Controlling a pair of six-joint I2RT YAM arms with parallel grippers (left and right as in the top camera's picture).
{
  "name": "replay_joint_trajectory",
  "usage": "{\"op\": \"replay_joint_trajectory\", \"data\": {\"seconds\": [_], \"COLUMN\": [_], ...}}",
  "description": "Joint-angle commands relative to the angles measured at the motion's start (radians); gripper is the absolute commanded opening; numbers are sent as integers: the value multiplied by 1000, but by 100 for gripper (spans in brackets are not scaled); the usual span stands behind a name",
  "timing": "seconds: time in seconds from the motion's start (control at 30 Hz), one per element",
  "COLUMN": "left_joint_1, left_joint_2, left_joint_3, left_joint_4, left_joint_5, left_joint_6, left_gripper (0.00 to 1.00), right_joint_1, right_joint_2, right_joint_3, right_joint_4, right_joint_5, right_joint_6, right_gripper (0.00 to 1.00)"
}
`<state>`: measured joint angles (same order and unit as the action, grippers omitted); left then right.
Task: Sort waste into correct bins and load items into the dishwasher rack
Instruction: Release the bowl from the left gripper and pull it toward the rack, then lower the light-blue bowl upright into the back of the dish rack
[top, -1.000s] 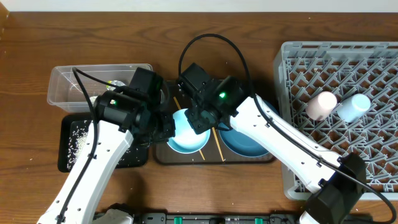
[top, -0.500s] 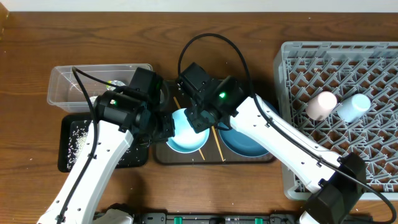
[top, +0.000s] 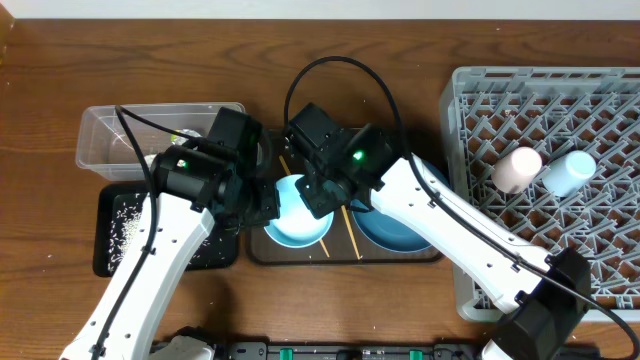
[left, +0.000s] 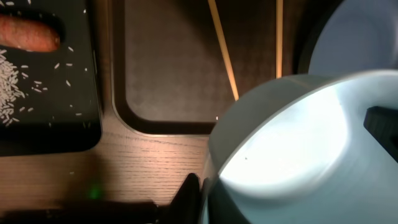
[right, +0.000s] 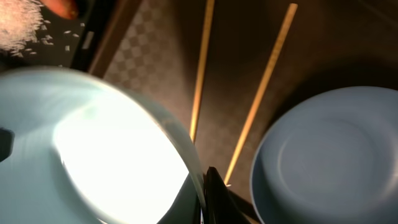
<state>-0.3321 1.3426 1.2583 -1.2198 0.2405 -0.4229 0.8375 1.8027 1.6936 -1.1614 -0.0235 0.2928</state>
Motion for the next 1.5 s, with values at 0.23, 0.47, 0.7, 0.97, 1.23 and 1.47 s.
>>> {"op": "replay_joint_trajectory", "data": {"seconds": [0.23,0.47,0.7,0.97,1.23,1.47], "left_joint_1": [10,37,36,36,36,36], "left_joint_2": [-4,-30,-41,-41,-41,-41], "left_joint_3": [23,77,77,77,77,77], "left_joint_4": [32,53,69,69,69,69], "left_joint_5": [9,9,10,10,10,10], "left_joint_6": [3,3,3,3,3,3], "left_gripper": [54,55,88,96,100,100], "right_joint_1": [-18,-76,-184,-342,-566,-762], "right_joint_2": [-14,-15,-15,-15,-15,-15], "right_joint_3": [14,14,14,14,14,14], "right_joint_4": [2,-22,-82,-73,102,336], "right_joint_5": [251,485,836,1141,1239,1270], "right_joint_6": [5,4,-10,-102,-311,-502], "right_gripper": [1,1,1,1,1,1]}}
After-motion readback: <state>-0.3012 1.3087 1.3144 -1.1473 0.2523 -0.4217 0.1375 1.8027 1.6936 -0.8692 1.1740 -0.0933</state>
